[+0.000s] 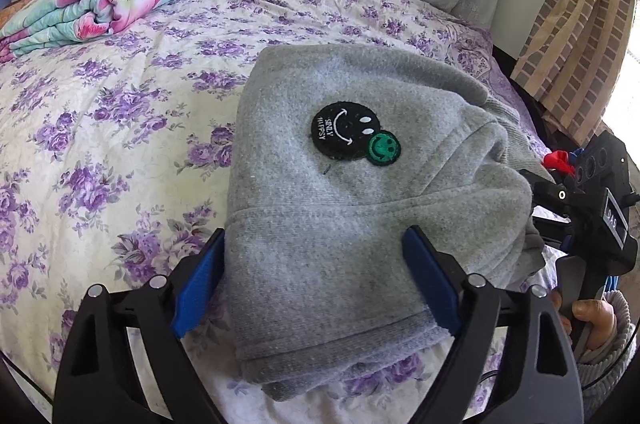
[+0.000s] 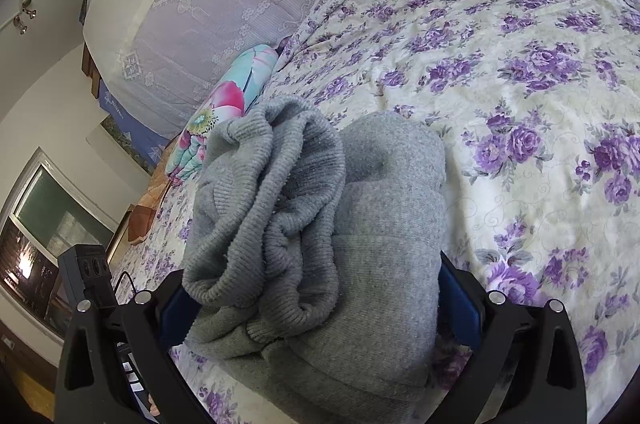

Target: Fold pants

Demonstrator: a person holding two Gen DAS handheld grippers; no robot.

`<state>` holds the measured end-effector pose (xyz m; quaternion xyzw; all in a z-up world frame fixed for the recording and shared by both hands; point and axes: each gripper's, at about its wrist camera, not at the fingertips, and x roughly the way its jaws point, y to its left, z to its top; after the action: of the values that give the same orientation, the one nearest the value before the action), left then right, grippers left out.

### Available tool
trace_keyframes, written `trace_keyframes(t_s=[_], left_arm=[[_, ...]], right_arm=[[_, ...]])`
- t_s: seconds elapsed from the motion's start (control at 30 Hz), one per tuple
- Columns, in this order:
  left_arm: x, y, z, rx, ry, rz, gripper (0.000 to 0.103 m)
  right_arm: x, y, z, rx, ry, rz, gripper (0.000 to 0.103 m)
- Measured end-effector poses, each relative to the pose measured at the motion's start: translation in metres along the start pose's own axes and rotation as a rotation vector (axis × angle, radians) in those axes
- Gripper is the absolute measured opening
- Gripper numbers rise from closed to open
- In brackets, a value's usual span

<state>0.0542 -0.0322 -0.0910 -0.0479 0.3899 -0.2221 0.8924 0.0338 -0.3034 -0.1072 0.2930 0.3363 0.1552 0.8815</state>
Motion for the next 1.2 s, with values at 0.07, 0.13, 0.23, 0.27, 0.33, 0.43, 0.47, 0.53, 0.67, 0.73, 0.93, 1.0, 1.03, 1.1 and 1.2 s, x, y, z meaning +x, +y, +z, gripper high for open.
trace_keyframes(t_s=[0.07, 0.13, 0.23, 0.27, 0.33, 0.43, 0.47, 0.53, 0.67, 0.73, 0.93, 1.0, 1.03, 1.1, 1.2], left_arm=[[0.0, -0.001, -0.001, -0.01, 0.004, -0.013, 0.084], [-0.001, -0.003, -0.001, -0.006, 0.004, -0.014, 0.082], [-0.003, -0.004, -0.002, -0.003, 0.008, -0.024, 0.079], [-0.003, -0.002, -0.001, -0.011, 0.013, -0.037, 0.079], [-0.002, 0.002, -0.001, -0.031, 0.025, -0.068, 0.079], [0.005, 0.013, 0.0, -0.084, 0.059, -0.119, 0.083], [0.008, 0.018, 0.0, -0.109, 0.071, -0.145, 0.085], [0.012, 0.025, 0.001, -0.131, 0.086, -0.208, 0.093], [0.013, 0.015, 0.0, -0.094, 0.093, -0.198, 0.093], [0.01, 0.015, -0.001, -0.098, 0.09, -0.209, 0.083], [0.003, 0.02, -0.006, -0.134, 0.083, -0.229, 0.07], [0.004, 0.022, -0.006, -0.143, 0.085, -0.232, 0.07], [0.004, 0.021, -0.007, -0.142, 0.084, -0.226, 0.069], [0.004, 0.019, -0.006, -0.133, 0.079, -0.208, 0.066], [-0.002, 0.013, -0.007, -0.112, 0.056, -0.174, 0.057]], right_arm=[[0.0, 0.001, 0.001, -0.003, 0.001, -0.001, 0.1], [0.001, 0.002, 0.001, -0.01, 0.004, -0.004, 0.1], [0.001, 0.002, 0.002, -0.018, 0.004, -0.006, 0.1], [0.001, 0.002, 0.002, -0.021, 0.003, -0.006, 0.1], [0.001, 0.003, 0.002, -0.027, 0.002, -0.007, 0.1], [0.001, 0.003, 0.001, -0.027, 0.004, -0.006, 0.1], [0.001, 0.002, 0.001, -0.026, 0.004, -0.004, 0.1], [0.001, 0.002, 0.002, -0.025, 0.006, -0.002, 0.1], [0.002, 0.002, 0.002, -0.026, 0.006, -0.002, 0.1], [0.002, 0.002, 0.001, -0.029, 0.007, -0.003, 0.1], [0.003, -0.002, 0.002, -0.019, 0.018, 0.015, 0.1], [0.003, -0.003, 0.003, -0.022, 0.019, 0.011, 0.1], [0.003, -0.003, 0.002, -0.024, 0.019, 0.01, 0.1], [0.003, -0.002, 0.002, -0.035, 0.015, 0.005, 0.1], [-0.002, 0.005, -0.001, -0.082, -0.008, -0.007, 0.088]])
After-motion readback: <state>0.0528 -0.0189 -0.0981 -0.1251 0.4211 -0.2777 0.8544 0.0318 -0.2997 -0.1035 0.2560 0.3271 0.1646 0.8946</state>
